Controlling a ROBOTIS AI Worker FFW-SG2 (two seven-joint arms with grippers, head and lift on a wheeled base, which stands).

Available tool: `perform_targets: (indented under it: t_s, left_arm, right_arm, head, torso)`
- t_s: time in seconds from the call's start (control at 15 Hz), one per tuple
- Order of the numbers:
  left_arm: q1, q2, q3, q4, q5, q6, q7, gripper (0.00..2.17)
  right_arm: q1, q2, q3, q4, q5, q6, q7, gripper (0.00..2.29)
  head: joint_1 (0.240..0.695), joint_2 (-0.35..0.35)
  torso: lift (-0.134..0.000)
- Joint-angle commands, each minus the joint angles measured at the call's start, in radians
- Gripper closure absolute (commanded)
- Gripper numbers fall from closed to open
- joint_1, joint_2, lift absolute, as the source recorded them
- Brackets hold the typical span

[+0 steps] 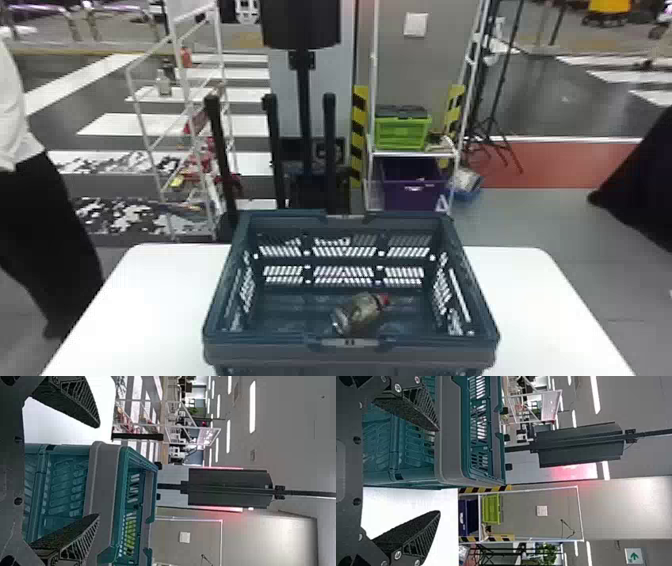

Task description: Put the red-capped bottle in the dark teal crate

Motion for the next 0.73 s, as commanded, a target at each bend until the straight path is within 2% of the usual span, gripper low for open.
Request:
perform_targets:
  t_s: [0.0, 0.67]
  left_arm:
    - [0.000, 0.002, 0.001, 0.003, 0.001, 0.000, -0.003, 0.08]
    - [-0.002, 0.003, 0.018, 0.014, 0.021, 0.000, -0.020, 0.08]
  right_arm:
    - [0.000, -0.001, 0.000, 0.002, 0.000, 0.000, 0.000, 0.15]
    - [0.003, 0.002, -0.002, 0.000, 0.005, 0.000, 0.000, 0.15]
  head:
    - [0.499, 0.000]
    - [0.499, 0.000]
  torso:
    - [0.000]
    - [0.000]
